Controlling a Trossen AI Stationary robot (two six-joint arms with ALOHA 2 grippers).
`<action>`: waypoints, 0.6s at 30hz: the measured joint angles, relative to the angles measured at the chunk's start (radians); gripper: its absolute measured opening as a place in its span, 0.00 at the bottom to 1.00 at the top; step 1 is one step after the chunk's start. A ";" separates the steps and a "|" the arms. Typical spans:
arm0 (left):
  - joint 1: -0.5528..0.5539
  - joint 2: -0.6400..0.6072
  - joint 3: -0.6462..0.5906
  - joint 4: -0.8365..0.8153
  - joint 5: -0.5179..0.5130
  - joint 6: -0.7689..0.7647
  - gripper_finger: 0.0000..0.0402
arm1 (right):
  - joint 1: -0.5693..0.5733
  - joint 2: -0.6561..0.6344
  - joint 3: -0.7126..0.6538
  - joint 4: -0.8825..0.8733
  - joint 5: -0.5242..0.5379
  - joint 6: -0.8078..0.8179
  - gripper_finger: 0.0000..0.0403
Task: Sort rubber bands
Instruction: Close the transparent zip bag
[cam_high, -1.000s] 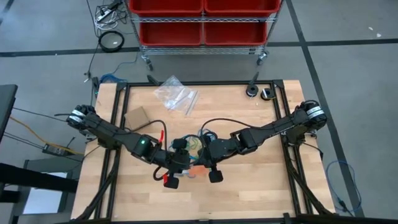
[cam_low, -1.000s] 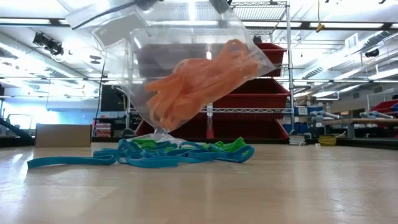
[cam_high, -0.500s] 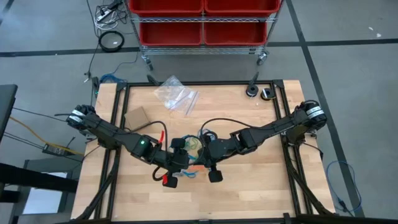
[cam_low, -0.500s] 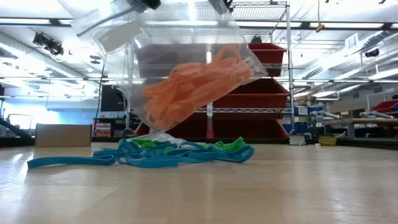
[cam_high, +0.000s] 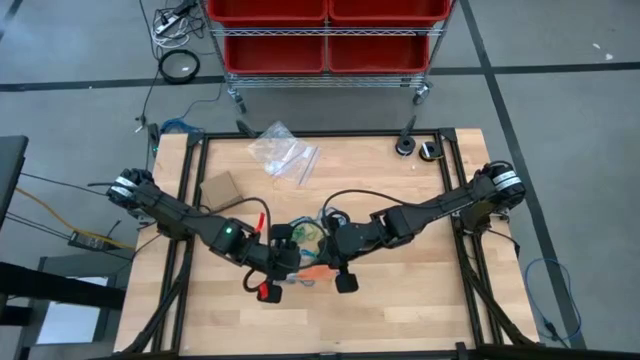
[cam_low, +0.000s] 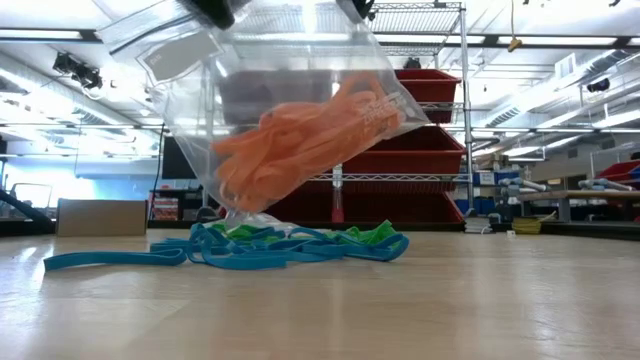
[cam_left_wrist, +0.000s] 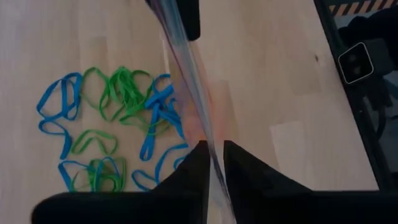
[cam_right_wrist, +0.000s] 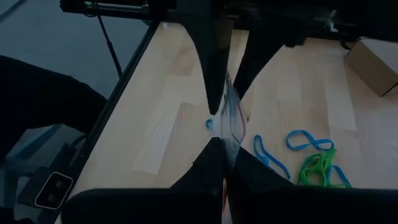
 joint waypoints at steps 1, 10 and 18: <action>-0.003 0.000 0.000 -0.002 -0.013 0.000 0.12 | 0.000 0.000 0.000 0.000 -0.002 0.000 0.00; -0.025 0.000 0.000 -0.031 -0.039 -0.006 0.01 | -0.001 0.000 0.000 -0.001 0.006 0.000 0.00; -0.042 0.000 -0.001 -0.085 -0.029 -0.054 0.15 | -0.001 0.000 0.000 -0.002 0.006 0.005 0.00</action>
